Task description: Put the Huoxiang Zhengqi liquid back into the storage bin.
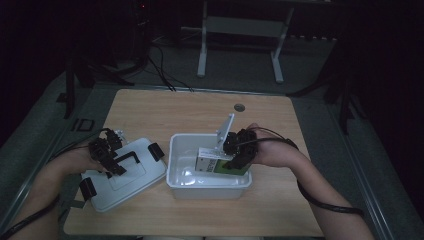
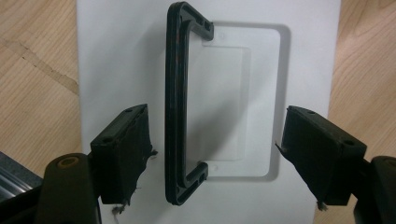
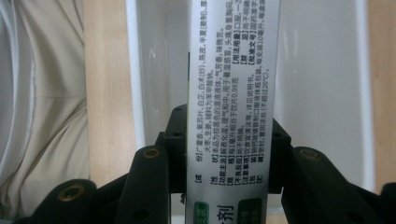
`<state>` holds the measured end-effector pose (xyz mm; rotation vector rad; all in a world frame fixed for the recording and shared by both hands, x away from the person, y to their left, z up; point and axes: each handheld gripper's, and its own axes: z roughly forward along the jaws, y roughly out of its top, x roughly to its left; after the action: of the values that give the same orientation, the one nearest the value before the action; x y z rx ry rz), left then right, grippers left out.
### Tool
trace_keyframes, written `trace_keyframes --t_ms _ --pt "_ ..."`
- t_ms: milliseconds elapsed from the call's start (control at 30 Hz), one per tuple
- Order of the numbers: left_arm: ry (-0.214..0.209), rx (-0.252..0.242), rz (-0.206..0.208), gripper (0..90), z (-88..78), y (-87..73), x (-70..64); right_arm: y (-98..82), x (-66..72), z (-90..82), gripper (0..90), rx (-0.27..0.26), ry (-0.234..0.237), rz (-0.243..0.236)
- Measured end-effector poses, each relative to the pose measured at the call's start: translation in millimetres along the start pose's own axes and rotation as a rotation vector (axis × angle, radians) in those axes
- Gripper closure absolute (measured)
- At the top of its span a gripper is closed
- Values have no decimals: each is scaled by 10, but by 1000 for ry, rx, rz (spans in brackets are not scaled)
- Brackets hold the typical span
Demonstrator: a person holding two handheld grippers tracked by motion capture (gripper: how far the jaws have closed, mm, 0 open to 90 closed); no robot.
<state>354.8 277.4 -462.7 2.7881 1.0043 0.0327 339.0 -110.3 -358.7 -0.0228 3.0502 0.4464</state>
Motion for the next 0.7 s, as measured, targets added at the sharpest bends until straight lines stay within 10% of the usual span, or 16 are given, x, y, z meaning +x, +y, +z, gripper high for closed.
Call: trace_keyframes --t_ms 700 --pt "1 8 8 240 34 6 -10 -64 -19 607 639 72 88 -10"
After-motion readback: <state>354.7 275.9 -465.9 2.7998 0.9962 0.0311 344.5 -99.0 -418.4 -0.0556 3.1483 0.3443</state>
